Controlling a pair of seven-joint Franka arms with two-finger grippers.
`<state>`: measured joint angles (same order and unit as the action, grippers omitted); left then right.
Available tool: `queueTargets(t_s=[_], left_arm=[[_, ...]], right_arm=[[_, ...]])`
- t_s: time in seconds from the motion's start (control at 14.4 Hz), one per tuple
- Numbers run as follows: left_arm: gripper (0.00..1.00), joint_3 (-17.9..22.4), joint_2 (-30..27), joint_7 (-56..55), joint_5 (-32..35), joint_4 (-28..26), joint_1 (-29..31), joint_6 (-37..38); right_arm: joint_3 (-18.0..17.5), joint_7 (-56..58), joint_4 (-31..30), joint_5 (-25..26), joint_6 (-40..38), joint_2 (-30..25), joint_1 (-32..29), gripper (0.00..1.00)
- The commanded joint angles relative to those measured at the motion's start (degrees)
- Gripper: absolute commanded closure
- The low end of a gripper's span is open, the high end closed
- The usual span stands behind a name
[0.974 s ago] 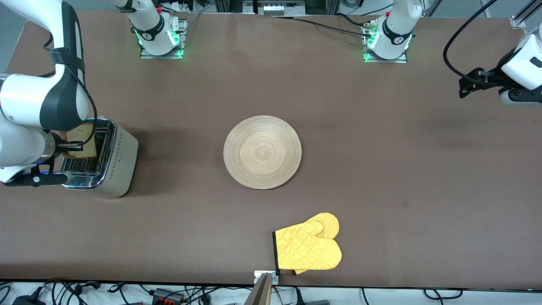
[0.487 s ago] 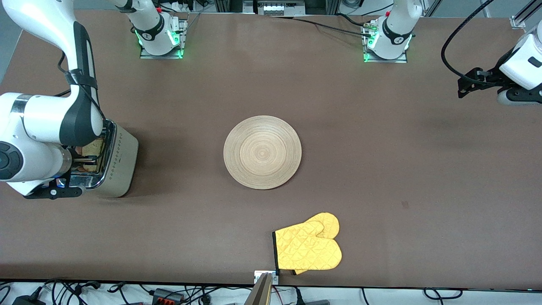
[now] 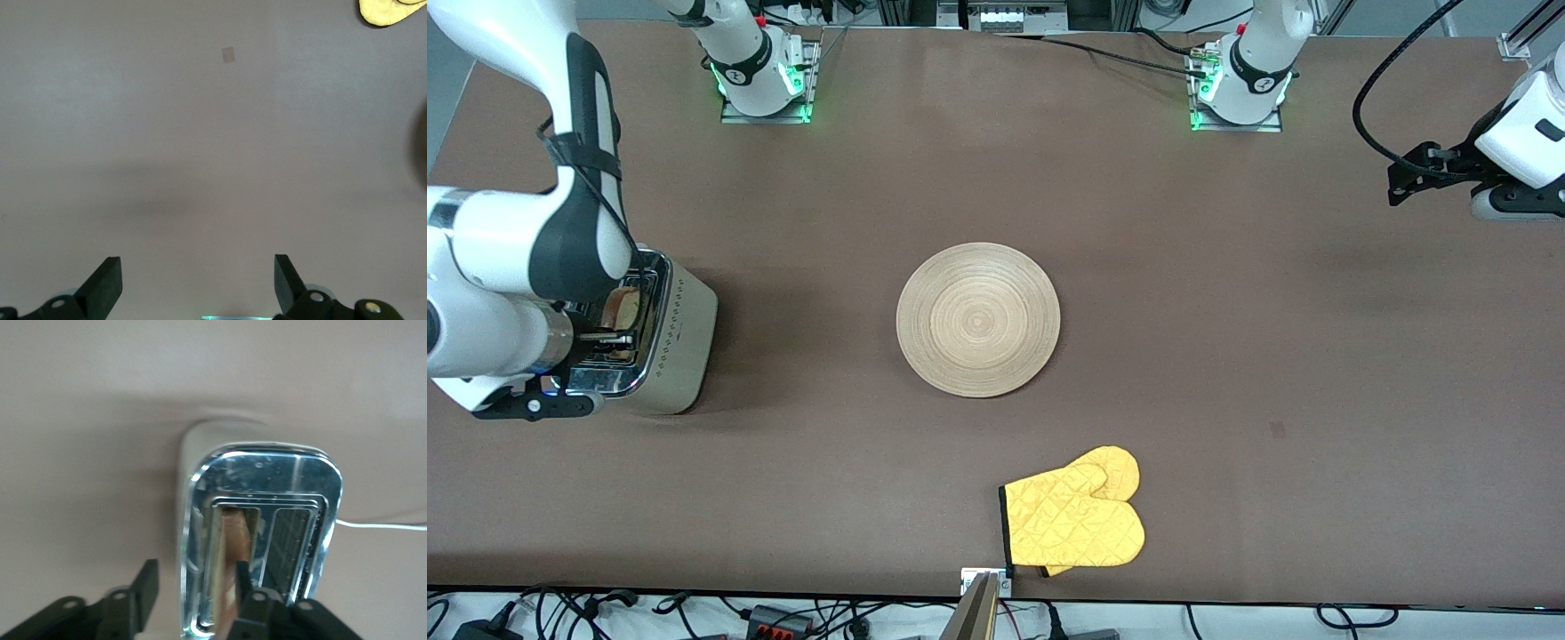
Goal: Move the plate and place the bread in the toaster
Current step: 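Lower the bread into the toaster slot with the right gripper, then open the right gripper and raise it away from the toaster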
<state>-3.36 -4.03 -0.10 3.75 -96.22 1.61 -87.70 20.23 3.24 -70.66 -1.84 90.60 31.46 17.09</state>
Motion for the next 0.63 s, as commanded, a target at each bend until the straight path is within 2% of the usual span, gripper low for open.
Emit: queueTargets(t_s=[0.0, 0.28, 0.42, 0.56], left_arm=[[0.00, -0.1, -0.1, -0.9, -0.1, 0.4, -0.2, 0.1], [0.00, -0.1, -0.1, -1.0, -0.1, 0.4, -0.2, 0.0], [0.00, 0.0, -0.1, -1.7, -0.1, 0.4, -0.2, -0.4], [0.00, 0.1, 0.1, -1.7, -0.1, 0.4, -0.2, -0.5]], right_arm=[[-0.4, 0.2, 0.8, -2.9, -2.3, -6.0, 0.3, 0.00], [-0.8, 0.2, 4.1, -4.7, -3.5, -7.2, 0.0, 0.00], [-0.8, 0.0, 4.1, -9.9, -6.9, -9.9, 0.0, 0.00], [-1.1, 0.1, 4.1, -10.0, -10.7, -10.5, 0.3, 0.00]])
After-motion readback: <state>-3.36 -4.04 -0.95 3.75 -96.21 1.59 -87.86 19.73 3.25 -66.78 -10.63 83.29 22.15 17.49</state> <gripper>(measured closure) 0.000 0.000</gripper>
